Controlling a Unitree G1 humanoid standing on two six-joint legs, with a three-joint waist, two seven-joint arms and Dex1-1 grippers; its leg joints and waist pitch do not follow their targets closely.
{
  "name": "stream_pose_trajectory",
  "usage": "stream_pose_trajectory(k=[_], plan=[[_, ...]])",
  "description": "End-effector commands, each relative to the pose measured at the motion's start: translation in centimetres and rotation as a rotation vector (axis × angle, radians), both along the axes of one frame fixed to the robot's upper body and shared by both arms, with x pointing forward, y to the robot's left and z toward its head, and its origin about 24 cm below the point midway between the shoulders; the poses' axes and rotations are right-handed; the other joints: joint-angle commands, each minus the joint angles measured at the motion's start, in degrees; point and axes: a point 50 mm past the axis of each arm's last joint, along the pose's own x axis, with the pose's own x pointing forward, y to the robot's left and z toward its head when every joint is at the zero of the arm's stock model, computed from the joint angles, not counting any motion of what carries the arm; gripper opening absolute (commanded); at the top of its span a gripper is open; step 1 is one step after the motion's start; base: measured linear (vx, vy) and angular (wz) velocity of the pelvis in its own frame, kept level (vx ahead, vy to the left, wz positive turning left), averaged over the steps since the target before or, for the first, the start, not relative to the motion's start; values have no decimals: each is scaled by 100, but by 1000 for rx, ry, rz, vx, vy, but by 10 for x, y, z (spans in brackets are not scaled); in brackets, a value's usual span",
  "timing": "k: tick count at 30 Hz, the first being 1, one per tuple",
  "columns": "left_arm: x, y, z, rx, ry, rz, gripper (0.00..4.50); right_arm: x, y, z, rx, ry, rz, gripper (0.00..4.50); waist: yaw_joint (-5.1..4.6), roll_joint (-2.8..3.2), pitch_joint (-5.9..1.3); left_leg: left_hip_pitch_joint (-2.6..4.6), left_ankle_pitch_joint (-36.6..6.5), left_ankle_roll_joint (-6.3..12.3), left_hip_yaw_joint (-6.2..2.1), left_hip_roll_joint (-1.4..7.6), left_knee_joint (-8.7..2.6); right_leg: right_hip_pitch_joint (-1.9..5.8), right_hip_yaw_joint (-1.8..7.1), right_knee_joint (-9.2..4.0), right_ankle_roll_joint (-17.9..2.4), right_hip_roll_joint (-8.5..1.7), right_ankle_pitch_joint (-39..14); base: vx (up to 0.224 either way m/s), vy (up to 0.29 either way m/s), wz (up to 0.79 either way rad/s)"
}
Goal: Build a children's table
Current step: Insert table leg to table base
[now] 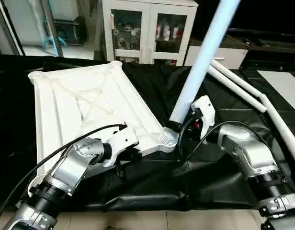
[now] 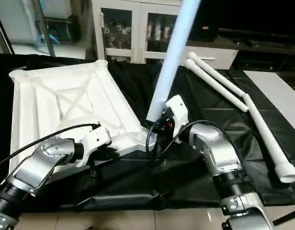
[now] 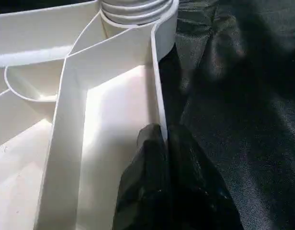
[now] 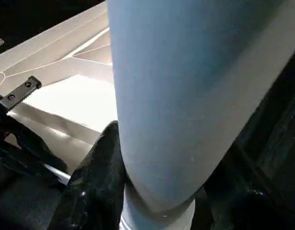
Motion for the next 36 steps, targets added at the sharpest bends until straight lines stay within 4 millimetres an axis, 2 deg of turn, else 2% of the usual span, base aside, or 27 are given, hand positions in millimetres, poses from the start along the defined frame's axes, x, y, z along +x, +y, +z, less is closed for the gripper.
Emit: stream_pose_trajectory(k=[1,4,6,7,11,14,15,16,20,21,26,27,29,32,34,36], plan=[[0,-15,16,-69,-47,-98,0,-18,-38,-57,-218,284,-110,183,-116,85,-91,349,-4108,-1075,-435,439,-601,-252,130,-581,-494,-299,-2417,0,0,0],[0,-14,17,-69,-46,-98,0,-15,-38,-47,-231,284,-31,183,-110,101,-84,392,-4205,-1105,-412,439,-611,-291,127,-588,-519,-275,-2312,0,0,0],[0,-14,17,-68,-46,-98,0,-14,-38,-41,-234,284,5,183,-87,97,-75,407,-4171,-1060,-397,439,-602,-287,141,-599,-533,-282,-2308,0,0,0],[0,-13,17,-67,-47,-98,0,-13,-39,-37,-234,283,24,183,-73,75,-76,402,-4075,-1025,-384,441,-590,-286,156,-605,-545,-305,-2304,0,0,0],[1,-12,18,-65,-50,-97,0,-7,-41,-20,-233,275,80,183,-34,79,-79,371,-3694,-942,-359,450,-580,-251,180,-590,-627,-337,-2108,0,0,0],[1,-13,18,-66,-51,-96,0,-5,-41,-16,-238,274,107,183,-27,80,-88,357,-3467,-922,-339,455,-580,-228,178,-559,-713,-329,-1842,0,0,0],[2,-13,18,-67,-52,-96,0,-5,-40,-16,-240,274,113,183,-33,58,-90,350,-3413,-903,-331,455,-575,-221,178,-553,-732,-327,-1793,0,0,0],[2,-13,18,-68,-53,-95,0,-5,-40,-15,-240,276,117,183,-23,73,-94,348,-3314,-890,-326,457,-574,-212,180,-544,-769,-331,-1710,0,0,0],[2,-14,18,-69,-55,-93,0,-5,-35,-20,-238,264,102,183,-14,66,-91,334,-3120,-837,-305,454,-565,-192,185,-531,-830,-335,-1571,0,0,0],[2,-14,18,-69,-55,-94,0,-6,-35,-22,-241,267,104,183,-18,39,-87,329,-3108,-818,-299,455,-563,-192,185,-537,-828,-334,-1626,0,0,0],[2,-14,18,-67,-59,-88,0,-16,-31,-37,-265,265,123,183,-28,57,-70,339,-3345,-857,-340,459,-574,-211,185,-570,-710,-349,-2067,0,0,0],[2,-14,18,-67,-59,-87,0,-20,-30,-40,-263,276,131,183,-39,27,-66,337,-3411,-869,-341,460,-581,-215,175,-576,-678,-336,-2131,0,0,0],[2,-14,18,-67,-60,-86,0,-25,-30,-46,-267,287,129,183,-29,45,-60,355,-3476,-886,-348,464,-590,-233,183,-586,-630,-338,-2210,0,0,0],[1,-14,17,-67,-60,-86,0,-32,-30,-58,-285,292,106,183,-58,42,-50,351,-3721,-927,-381,449,-596,-242,173,-616,-529,-342,-2495,0,0,0],[1,-15,18,-69,-61,-86,0,-35,-30,-62,-276,293,88,183,-81,40,-36,383,-4021,-953,-409,443,-596,-278,158,-653,-459,-337,-2808,0,0,0],[1,-16,18,-72,-62,-88,0,-38,-31,-70,-266,307,53,183,-105,65,-37,385,-4236,-998,-448,441,-629,-268,128,-657,-420,-315,-2865,0,0,0]])
